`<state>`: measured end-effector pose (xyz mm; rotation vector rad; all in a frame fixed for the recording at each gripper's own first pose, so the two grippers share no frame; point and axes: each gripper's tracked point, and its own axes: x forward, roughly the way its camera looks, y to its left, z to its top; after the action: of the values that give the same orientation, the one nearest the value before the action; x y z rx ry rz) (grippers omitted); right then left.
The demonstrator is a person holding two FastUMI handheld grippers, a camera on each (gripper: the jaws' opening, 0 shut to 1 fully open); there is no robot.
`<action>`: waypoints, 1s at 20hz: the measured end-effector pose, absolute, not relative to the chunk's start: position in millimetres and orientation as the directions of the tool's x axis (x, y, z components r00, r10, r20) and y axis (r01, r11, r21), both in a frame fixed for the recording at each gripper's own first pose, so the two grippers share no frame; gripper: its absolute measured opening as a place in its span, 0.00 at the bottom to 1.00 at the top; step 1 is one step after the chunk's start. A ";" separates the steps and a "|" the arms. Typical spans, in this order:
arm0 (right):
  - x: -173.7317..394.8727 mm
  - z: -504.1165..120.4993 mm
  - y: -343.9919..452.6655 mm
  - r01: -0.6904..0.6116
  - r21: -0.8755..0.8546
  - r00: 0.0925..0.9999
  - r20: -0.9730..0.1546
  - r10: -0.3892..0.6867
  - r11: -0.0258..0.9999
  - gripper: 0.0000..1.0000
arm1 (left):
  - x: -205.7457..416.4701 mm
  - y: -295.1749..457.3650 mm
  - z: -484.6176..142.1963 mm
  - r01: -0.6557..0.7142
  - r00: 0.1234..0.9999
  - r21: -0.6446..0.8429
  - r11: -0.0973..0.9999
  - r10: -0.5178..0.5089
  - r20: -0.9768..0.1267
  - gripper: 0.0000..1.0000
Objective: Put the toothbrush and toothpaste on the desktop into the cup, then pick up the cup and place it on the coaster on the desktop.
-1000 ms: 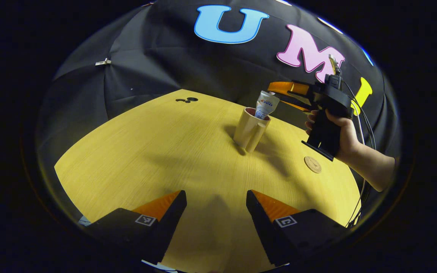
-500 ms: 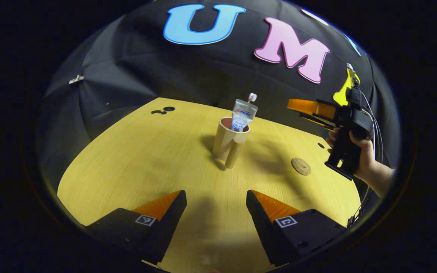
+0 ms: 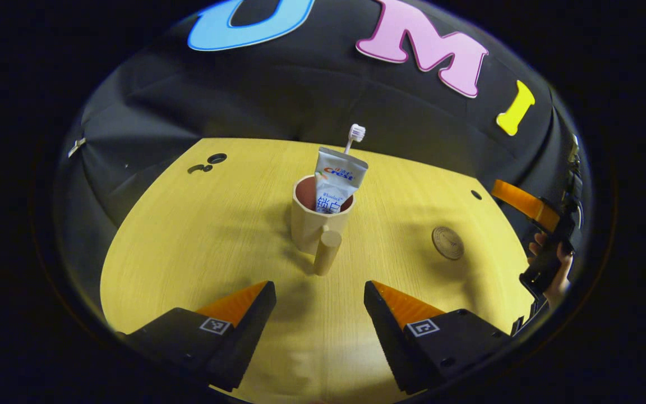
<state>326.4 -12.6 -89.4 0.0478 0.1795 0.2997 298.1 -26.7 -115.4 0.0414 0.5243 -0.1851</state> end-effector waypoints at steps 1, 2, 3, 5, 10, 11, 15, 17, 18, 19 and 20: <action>323.1 -88.9 -24.3 -0.271 0.079 0.945 -0.169 0.281 0.959 0.98 | 304.5 -29.2 -113.6 0.192 0.844 0.012 0.981 -0.159 -0.512 0.98; 318.6 -87.9 -35.3 -0.254 0.084 0.949 -0.169 0.265 0.964 0.98 | 310.1 -32.4 -111.1 0.195 0.838 0.021 0.980 -0.156 -0.524 0.98; 313.2 -87.6 -47.5 -0.235 0.089 0.955 -0.167 0.247 0.968 0.98 | 315.8 -35.4 -111.6 0.194 0.826 0.017 0.981 -0.154 -0.543 0.98; 300.1 -88.9 -71.4 -0.198 0.096 0.962 -0.171 0.212 0.975 0.98 | 329.3 -39.9 -115.4 0.174 0.798 0.003 0.985 -0.139 -0.586 0.98; 243.8 -104.7 -124.2 -0.129 0.042 0.960 -0.244 0.136 0.991 0.98 | 355.1 -42.3 -125.2 0.147 0.756 0.035 0.988 -0.089 -0.649 0.98; 234.5 -103.7 -135.3 -0.113 0.023 0.963 -0.243 0.116 0.993 0.98 | 358.7 -41.5 -128.0 0.147 0.746 0.045 0.988 -0.081 -0.661 0.98; 203.6 -107.7 -153.9 -0.058 0.083 0.959 -0.272 0.078 0.995 0.98 | 367.2 -35.4 -137.9 0.129 0.693 0.074 0.989 -0.037 -0.720 0.92; 196.5 -108.4 -166.9 -0.019 0.102 0.962 -0.270 0.046 0.995 0.98 | 372.7 -34.6 -144.6 0.130 0.672 0.089 0.987 -0.022 -0.740 0.95; 193.5 -108.4 -172.1 -0.004 0.107 0.963 -0.268 0.033 0.994 0.98 | 374.5 -35.0 -144.4 0.136 0.664 0.097 0.986 -0.019 -0.747 0.95; 188.9 -107.8 -174.2 0.002 0.114 0.963 -0.268 0.029 0.993 0.98 | 377.6 -35.3 -143.8 0.139 0.662 0.110 0.984 -0.010 -0.749 0.95; 183.9 -107.1 -177.2 0.008 0.115 0.963 -0.269 0.023 0.993 0.98 | 380.7 -34.6 -143.7 0.143 0.658 0.122 0.982 -0.003 -0.753 0.94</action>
<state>183.9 -177.2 -107.1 0.1158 0.2734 0.0076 380.7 -34.6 -143.7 0.1765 0.8497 -0.0832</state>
